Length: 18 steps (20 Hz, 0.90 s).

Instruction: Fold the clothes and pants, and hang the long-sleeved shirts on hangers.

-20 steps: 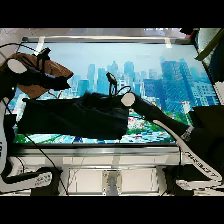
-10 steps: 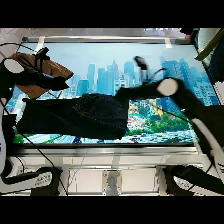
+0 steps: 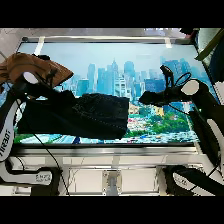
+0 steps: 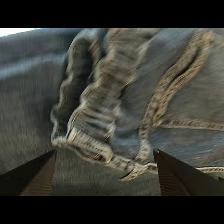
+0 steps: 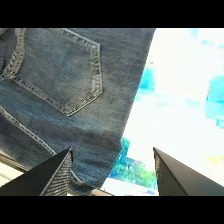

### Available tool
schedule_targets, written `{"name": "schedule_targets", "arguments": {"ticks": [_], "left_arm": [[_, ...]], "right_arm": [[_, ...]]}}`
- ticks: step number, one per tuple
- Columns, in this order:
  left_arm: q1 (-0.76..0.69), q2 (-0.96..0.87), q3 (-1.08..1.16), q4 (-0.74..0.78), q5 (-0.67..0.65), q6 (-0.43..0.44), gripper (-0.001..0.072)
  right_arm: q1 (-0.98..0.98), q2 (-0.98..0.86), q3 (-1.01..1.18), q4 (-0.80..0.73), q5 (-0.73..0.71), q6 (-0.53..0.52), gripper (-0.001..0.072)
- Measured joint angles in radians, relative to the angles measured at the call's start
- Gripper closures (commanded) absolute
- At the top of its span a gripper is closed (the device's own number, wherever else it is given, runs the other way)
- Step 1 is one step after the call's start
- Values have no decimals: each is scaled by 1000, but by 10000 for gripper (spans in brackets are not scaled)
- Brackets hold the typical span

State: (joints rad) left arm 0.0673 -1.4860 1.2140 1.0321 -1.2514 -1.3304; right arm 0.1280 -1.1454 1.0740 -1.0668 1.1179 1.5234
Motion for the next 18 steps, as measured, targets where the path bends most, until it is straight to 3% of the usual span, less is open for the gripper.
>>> {"name": "schedule_targets", "arguments": {"ticks": [7,8,9,10,14,18], "left_arm": [[-18,-44,-130,-122,123,-36,8],[-24,-51,-135,-137,139,-37,136],[-32,-58,-138,-151,152,-40,376],[-39,-64,-141,-158,156,-40,681],[-54,-62,-145,-183,143,-23,686],[-33,10,-146,-190,48,0,686]], "right_arm": [[-10,2,-5,6,-38,-23,146],[-10,1,-5,6,-39,-24,146],[-10,2,-5,6,-41,-24,147],[-10,1,-5,6,-42,-24,147],[-10,2,-5,8,-43,-26,147],[-10,2,-5,3,-38,-26,164]]}}
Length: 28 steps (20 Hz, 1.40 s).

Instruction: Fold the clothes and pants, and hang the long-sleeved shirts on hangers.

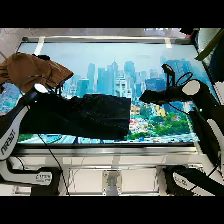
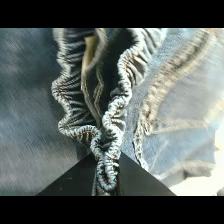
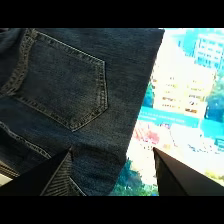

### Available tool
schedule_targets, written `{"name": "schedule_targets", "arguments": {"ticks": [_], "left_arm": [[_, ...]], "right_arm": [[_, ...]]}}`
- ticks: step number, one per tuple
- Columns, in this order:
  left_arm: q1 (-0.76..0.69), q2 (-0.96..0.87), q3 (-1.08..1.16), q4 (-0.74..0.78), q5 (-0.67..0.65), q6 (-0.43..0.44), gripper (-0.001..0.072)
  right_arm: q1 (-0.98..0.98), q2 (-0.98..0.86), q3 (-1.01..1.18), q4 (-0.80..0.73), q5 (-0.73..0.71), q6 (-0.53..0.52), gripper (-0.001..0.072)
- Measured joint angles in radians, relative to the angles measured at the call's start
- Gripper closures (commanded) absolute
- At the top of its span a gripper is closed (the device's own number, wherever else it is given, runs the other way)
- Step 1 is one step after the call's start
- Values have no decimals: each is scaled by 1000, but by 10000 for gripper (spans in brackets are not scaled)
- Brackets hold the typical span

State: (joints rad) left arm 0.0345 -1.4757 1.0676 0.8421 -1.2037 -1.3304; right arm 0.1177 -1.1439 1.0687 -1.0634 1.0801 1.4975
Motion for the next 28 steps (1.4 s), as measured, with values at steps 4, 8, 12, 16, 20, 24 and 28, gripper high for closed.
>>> {"name": "schedule_targets", "arguments": {"ticks": [4,8,12,16,20,24,28], "left_arm": [[12,117,-7,41,-91,-14,686],[11,201,-61,114,-158,-50,685],[9,222,-152,153,-178,-61,2],[38,234,-142,162,-177,-58,-2],[148,266,-14,166,-146,-55,-3],[240,286,56,169,-60,-54,-2],[269,286,77,173,-8,-48,-2]], "right_arm": [[0,0,0,-6,2,0,164],[0,0,0,-10,3,0,164],[0,0,0,-13,1,-1,120],[0,-4,0,-13,2,-18,114],[0,-79,-3,50,27,-67,112],[-8,-251,-5,246,31,-203,86],[-35,-380,-6,363,31,-285,87]]}}
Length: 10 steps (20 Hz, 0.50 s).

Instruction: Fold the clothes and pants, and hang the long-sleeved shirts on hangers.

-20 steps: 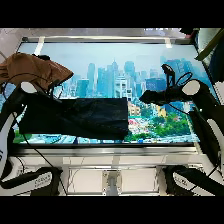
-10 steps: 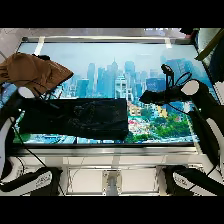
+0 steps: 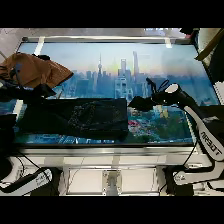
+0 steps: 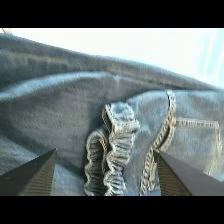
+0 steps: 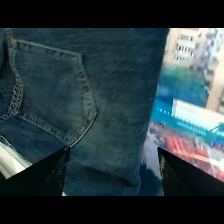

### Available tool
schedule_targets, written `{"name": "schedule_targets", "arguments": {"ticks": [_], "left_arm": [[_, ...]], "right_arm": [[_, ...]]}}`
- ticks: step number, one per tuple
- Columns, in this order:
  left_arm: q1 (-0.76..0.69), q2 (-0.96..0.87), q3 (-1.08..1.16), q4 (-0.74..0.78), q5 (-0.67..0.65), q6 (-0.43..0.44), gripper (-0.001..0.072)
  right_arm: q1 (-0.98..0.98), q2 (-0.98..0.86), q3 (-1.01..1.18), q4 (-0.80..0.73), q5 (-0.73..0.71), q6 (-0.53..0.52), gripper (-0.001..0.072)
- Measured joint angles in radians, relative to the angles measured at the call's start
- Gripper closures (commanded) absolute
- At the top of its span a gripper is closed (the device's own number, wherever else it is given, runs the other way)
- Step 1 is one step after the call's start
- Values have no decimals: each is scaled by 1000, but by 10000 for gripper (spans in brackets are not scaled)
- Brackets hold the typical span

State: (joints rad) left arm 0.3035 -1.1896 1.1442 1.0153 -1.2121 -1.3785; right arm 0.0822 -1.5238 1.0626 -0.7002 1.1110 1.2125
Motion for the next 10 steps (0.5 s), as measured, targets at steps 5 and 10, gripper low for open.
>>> {"name": "schedule_targets", "arguments": {"ticks": [5,10], "left_arm": [[8,-3,6,1,50,6,-2],[8,-7,7,2,66,6,-2]], "right_arm": [[-7,-99,-1,60,19,-51,90],[42,-184,-1,135,16,-105,97]]}}
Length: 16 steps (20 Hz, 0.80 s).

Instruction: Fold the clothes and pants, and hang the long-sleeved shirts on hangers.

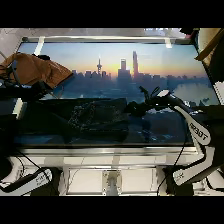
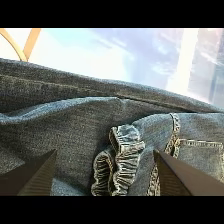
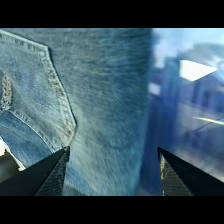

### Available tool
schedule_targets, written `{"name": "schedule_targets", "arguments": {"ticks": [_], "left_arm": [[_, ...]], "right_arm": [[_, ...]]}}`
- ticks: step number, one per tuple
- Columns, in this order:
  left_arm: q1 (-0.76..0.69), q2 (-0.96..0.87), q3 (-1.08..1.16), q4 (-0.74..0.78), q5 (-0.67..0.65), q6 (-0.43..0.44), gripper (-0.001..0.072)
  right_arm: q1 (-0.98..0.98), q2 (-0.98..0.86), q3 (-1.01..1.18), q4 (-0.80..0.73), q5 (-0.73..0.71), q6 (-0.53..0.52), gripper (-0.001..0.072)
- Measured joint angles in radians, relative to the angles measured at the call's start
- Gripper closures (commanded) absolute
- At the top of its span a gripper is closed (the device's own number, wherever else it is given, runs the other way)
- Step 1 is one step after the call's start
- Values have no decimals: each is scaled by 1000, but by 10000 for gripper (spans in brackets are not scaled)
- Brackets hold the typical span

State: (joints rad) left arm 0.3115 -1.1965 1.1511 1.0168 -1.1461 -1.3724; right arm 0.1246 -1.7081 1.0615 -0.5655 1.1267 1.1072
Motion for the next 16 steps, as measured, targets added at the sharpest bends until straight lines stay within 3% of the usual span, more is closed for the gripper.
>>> {"name": "schedule_targets", "arguments": {"ticks": [2,3,4,5,6,7,8,9,12,16], "left_arm": [[0,0,0,0,2,0,-1],[0,0,0,0,2,0,-2],[0,0,0,0,2,0,-1],[0,0,0,0,2,0,2],[0,0,0,0,1,0,28],[0,0,0,0,0,0,188],[0,-1,0,0,-3,0,477],[0,-1,0,0,-8,0,667],[-21,-3,-16,0,-24,1,685],[-159,-8,-103,-5,-5,11,685]], "right_arm": [[31,-19,0,40,-10,-24,114],[48,-25,0,61,-12,-37,218],[63,-30,0,78,-15,-48,394],[76,-32,0,101,-15,-59,618],[87,-32,0,139,0,-72,671],[93,-29,0,170,16,-86,672],[95,-18,0,194,37,-98,672],[90,0,0,215,64,-105,672],[49,91,0,209,125,-75,672],[-53,269,0,135,180,60,673]]}}
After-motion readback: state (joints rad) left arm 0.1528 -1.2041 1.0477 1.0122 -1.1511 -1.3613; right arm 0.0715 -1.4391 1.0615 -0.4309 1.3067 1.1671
